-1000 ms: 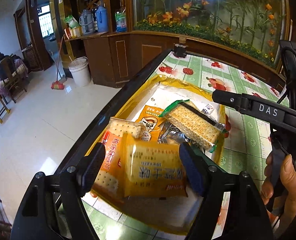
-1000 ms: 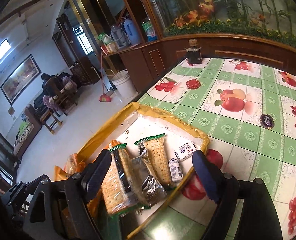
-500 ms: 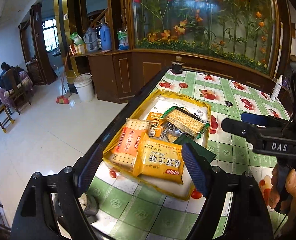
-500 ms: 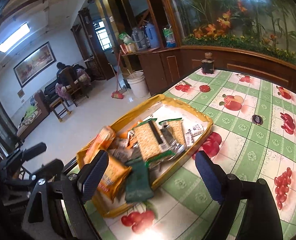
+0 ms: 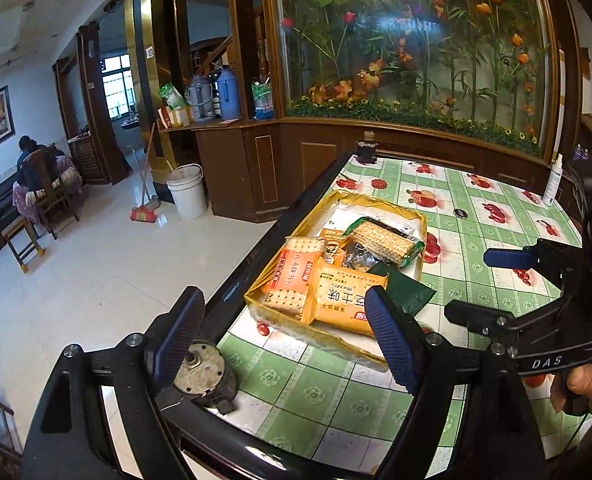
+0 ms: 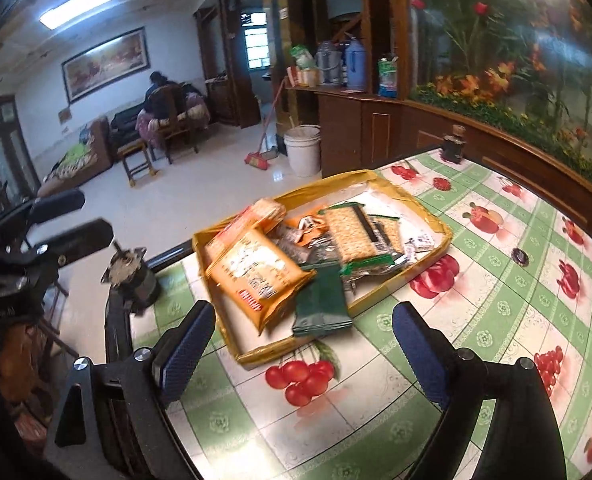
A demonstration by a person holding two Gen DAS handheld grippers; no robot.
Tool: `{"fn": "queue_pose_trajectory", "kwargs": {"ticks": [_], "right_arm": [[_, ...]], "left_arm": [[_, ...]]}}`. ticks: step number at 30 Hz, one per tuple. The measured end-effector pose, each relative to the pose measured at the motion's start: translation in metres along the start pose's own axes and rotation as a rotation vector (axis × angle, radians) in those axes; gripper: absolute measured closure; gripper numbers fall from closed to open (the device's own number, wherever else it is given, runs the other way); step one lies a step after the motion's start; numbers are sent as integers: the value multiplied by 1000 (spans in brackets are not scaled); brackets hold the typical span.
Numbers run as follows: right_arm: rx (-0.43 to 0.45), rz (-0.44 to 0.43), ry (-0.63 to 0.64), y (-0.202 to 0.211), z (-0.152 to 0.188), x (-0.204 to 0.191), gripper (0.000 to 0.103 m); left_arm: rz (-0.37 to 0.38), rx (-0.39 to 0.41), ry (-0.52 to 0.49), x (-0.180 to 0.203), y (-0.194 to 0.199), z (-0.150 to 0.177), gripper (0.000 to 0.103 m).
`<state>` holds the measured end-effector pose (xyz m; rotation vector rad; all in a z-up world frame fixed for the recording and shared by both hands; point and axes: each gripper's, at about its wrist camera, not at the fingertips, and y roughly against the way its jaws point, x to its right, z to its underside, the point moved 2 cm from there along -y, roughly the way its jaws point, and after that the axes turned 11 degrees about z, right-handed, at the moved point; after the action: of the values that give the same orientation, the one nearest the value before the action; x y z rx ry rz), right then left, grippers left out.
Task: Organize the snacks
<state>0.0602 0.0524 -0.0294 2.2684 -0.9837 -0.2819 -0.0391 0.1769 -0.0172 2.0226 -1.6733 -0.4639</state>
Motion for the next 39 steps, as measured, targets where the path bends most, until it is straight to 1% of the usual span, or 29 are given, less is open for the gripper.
{"fn": "queue_pose_trajectory", "kwargs": {"ticks": [6, 13, 21, 35, 39], "right_arm": [[-12, 1, 59, 0, 10, -17, 12], [-47, 4, 57, -9, 25, -17, 12], [-48, 13, 59, -9, 25, -14, 12], [-80, 34, 81, -18, 29, -10, 12], [-94, 40, 91, -21, 30, -9, 12]], "left_arm": [[-28, -7, -22, 0, 6, 10, 20], [13, -76, -9, 1, -3, 23, 20], [46, -107, -4, 5, -6, 24, 20], [163, -177, -8, 19, -16, 29, 20], [197, -210, 3, 21, -21, 32, 20]]}}
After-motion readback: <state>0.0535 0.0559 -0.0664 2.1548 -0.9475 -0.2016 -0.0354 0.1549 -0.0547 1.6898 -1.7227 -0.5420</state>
